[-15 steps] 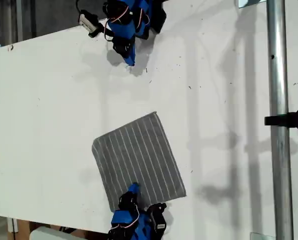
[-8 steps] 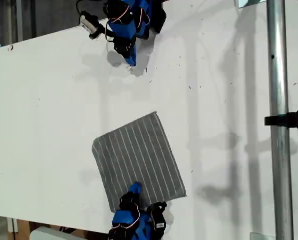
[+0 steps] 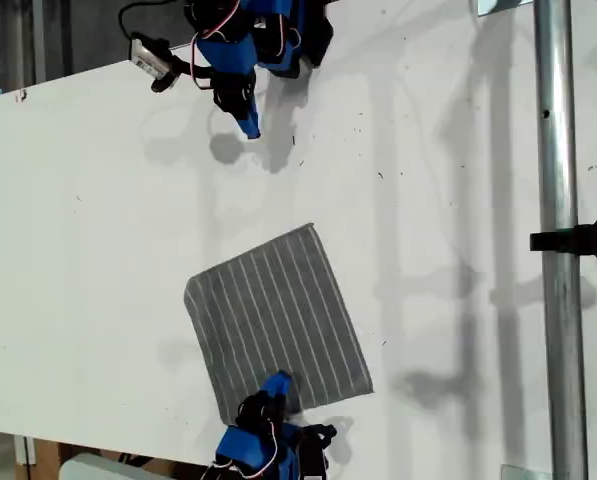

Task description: Grasp corners of a towel and fold twice.

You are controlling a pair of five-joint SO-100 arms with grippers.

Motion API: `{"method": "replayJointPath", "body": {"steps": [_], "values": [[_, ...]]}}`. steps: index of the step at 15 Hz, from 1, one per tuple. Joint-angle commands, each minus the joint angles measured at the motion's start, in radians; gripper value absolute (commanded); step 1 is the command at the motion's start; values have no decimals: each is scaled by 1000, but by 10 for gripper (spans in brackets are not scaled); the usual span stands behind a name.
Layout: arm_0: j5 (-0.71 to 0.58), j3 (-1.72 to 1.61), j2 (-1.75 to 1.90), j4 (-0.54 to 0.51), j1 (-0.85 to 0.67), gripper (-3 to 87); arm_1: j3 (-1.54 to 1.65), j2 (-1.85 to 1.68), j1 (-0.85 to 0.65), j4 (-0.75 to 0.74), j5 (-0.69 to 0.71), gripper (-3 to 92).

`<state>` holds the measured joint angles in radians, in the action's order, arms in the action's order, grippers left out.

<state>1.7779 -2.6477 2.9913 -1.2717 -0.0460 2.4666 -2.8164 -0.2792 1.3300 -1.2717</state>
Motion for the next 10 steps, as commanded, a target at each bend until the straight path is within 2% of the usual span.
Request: {"method": "replayJointPath", "body": {"steps": [1, 5, 8, 10], "values": [[80, 229, -147, -31, 114, -29, -224, 239, 40, -61, 78, -3], [176, 537, -423, -117, 307, -29, -623, 663, 155, -60, 169, -3], [173, 644, -534, -78, 442, -29, -994, 1019, 247, -3, 259, -3], [199, 749, -669, -104, 534, -29, -1190, 1220, 298, 28, 328, -1]]}}
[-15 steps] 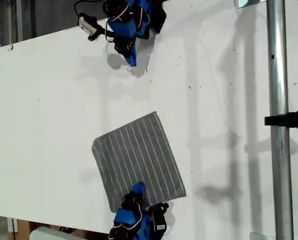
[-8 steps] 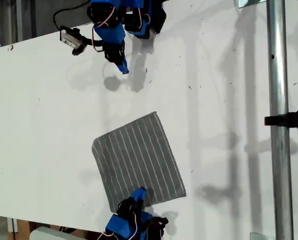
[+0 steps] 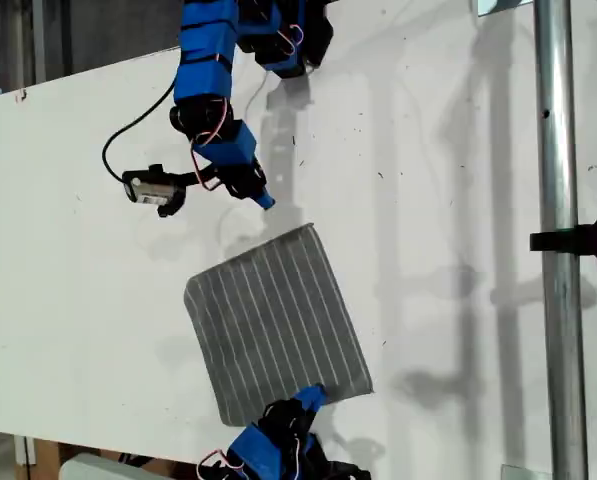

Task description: Grasp corners of a towel and fold twice.

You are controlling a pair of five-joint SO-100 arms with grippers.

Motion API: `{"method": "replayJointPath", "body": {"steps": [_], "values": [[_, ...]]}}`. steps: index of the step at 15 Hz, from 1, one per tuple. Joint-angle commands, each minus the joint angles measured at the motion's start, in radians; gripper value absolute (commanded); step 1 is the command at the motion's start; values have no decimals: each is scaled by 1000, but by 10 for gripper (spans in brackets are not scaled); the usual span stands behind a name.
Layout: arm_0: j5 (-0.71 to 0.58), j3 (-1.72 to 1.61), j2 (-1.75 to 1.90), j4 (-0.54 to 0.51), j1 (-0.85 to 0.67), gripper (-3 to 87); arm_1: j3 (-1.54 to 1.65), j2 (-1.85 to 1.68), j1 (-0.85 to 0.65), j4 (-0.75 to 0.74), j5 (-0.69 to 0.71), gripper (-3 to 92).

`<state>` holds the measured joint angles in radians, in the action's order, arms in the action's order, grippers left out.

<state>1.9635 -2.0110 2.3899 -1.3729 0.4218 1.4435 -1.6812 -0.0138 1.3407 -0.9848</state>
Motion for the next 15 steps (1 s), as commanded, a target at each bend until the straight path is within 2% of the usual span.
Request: {"method": "replayJointPath", "body": {"steps": [1, 3, 6, 8, 12, 13, 15], "values": [[-12, 173, -132, 3, 110, -29, -241, 163, 48, 46, 69, 11], [15, 247, -199, -55, 201, -15, -319, 258, 69, 66, 123, 103], [66, 291, -218, -121, 276, 125, -410, 342, 74, 97, 215, 252], [9, 327, -235, -133, 279, 248, -488, 400, 72, 124, 287, 305], [-109, 334, -219, -118, 281, 363, -529, 462, 48, 126, 468, 400], [-138, 334, -210, -110, 282, 364, -532, 472, 41, 132, 508, 433], [-112, 318, -181, -133, 281, 347, -537, 495, 31, 138, 568, 455]]}}
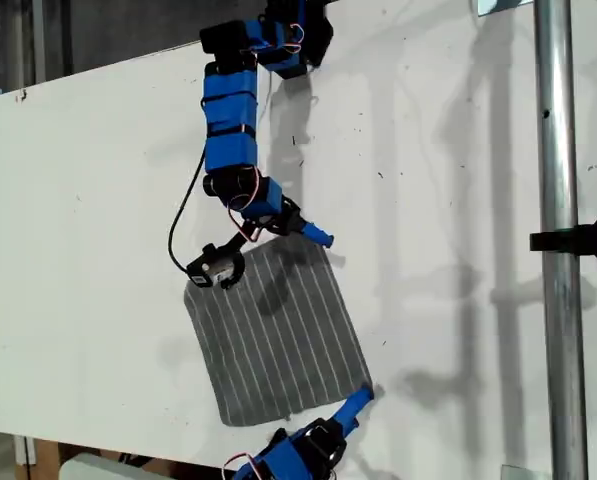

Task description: Grasp corners of a towel and fold twice.

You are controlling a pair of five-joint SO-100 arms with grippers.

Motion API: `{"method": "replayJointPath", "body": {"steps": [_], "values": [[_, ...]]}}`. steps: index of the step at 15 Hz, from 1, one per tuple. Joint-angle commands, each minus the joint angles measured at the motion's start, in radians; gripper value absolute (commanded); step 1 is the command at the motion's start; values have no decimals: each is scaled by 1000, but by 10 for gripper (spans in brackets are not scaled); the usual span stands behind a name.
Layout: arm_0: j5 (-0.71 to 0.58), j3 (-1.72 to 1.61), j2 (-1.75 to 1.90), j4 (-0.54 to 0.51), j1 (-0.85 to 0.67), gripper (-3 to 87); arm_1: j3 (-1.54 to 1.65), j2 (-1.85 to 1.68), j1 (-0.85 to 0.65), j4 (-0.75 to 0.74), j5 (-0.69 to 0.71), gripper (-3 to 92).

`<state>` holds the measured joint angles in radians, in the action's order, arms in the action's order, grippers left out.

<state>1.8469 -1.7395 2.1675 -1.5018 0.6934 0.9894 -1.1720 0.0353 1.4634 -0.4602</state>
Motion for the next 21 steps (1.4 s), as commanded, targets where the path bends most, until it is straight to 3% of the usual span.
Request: {"method": "replayJointPath", "body": {"steps": [1, 18, 21], "values": [[15, 44, 44, -15, 8, 335, -84, -3, -28, 18, 57, 457], [126, -15, 54, -55, -11, 280, -120, 387, -152, -218, 129, 405], [133, -29, 58, -64, -20, 275, -120, 396, -153, -218, 130, 297]]}}
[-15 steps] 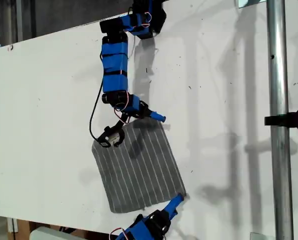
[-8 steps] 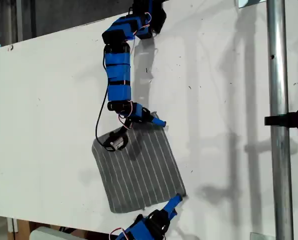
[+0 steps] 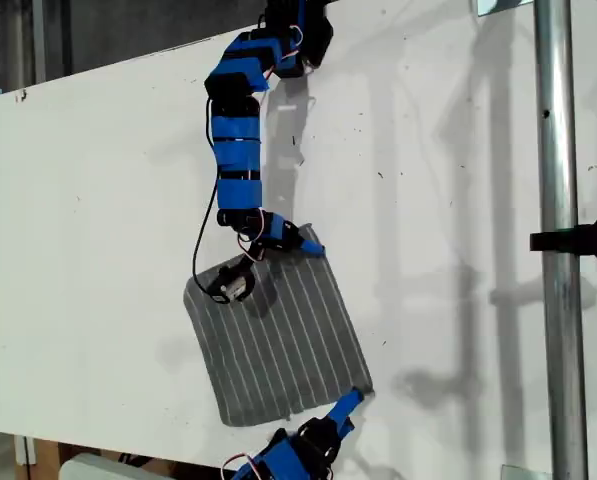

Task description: Grasp corners of a towel and fold twice.

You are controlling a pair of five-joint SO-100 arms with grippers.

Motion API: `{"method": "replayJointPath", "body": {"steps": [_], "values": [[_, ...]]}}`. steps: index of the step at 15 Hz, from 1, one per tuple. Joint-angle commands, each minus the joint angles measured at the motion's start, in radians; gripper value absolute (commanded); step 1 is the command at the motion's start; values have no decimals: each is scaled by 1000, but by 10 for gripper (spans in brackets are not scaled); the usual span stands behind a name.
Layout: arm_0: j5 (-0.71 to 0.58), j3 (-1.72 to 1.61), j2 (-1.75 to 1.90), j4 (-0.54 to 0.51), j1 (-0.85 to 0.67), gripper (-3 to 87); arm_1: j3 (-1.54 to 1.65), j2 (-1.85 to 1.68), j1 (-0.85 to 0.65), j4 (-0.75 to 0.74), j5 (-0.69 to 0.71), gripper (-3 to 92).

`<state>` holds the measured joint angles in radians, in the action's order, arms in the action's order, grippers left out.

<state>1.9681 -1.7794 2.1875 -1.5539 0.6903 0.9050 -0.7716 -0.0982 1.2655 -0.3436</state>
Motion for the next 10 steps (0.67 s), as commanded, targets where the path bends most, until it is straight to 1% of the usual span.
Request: {"method": "replayJointPath", "body": {"steps": [1, 7, 9, 10], "values": [[17, 6, 40, -15, -23, 274, -35, -3, -6, -11, 20, 300], [0, -28, 35, 0, -67, 270, -34, 40, 29, 160, 20, 360], [0, -29, 35, 0, -71, 269, -14, 61, 26, 224, 9, 318], [-3, -29, 35, 0, -74, 267, 14, 55, 20, 229, -8, 298]]}}
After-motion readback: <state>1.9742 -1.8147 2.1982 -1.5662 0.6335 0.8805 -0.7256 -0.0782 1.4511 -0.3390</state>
